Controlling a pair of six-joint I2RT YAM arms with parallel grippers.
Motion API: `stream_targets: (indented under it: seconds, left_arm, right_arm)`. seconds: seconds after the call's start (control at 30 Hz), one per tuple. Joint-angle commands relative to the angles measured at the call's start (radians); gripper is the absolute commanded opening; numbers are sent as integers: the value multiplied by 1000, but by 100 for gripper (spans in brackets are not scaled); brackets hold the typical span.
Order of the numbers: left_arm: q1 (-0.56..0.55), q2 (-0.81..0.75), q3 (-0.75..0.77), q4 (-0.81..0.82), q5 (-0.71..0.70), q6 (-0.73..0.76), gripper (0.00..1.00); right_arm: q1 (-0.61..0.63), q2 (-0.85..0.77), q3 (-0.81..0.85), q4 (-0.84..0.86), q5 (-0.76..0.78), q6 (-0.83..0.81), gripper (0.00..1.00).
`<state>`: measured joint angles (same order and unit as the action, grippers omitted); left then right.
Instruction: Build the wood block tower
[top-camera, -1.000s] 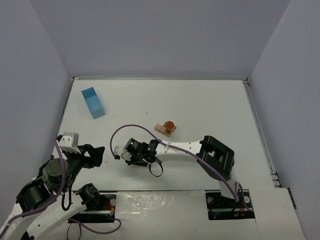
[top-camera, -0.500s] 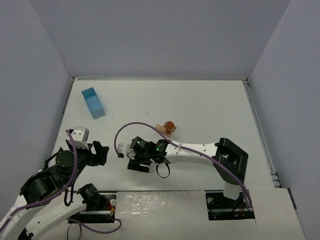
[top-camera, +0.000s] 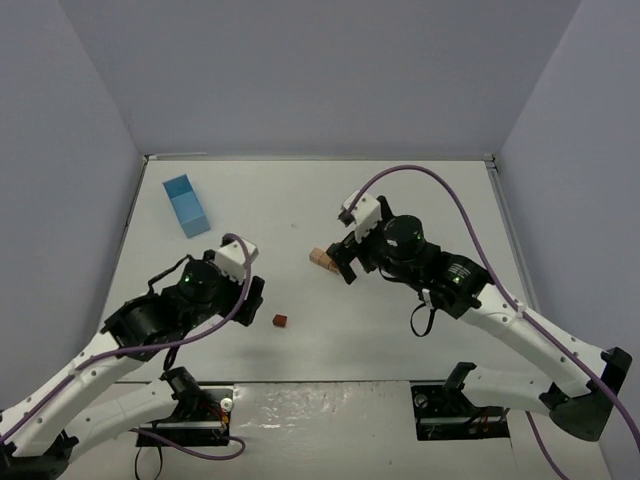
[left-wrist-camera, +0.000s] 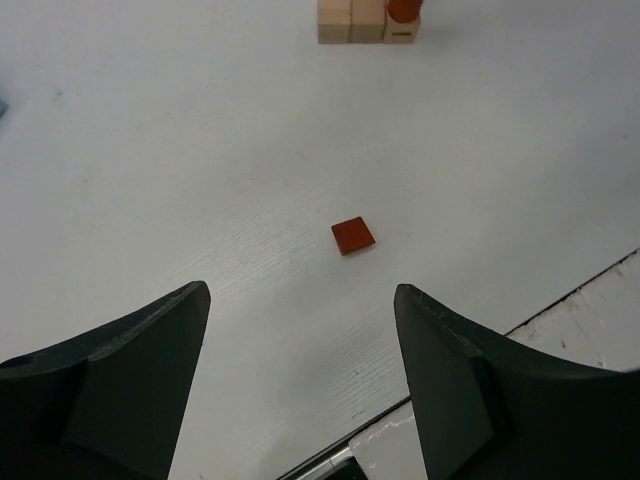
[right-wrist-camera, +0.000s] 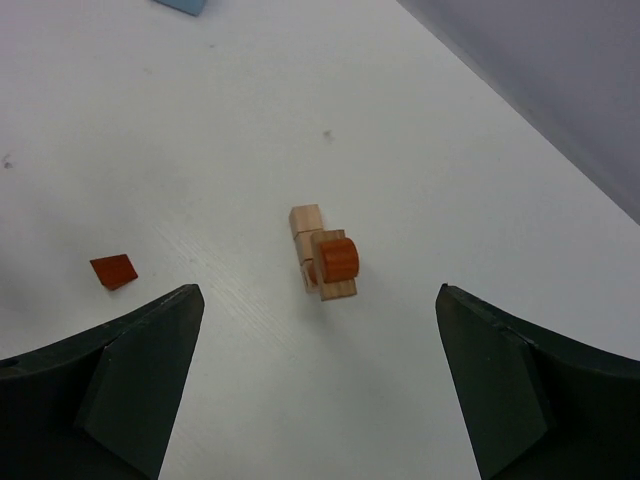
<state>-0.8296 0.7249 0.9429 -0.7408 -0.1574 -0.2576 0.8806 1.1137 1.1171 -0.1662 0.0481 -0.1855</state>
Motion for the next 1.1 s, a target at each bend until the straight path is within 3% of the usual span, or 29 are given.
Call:
stream_targets:
  seconds: [0.0,0.37,0.63,1.07]
  left_arm:
    - [11,173,3,118,209,158,71]
    - [8,499,45,161,390,427,65]
    - [9,637,52,151,376,498,47]
    - [-2,767,60,92,300,594,45]
  right_arm:
    - [-80,-67,-23,-1,103,94,100]
    - [-204,-190,-97,-13,60,162,100]
    - [-230,-253,-119,-29,65,152,100]
    - [-249,-244,-129,-31,55,129,100]
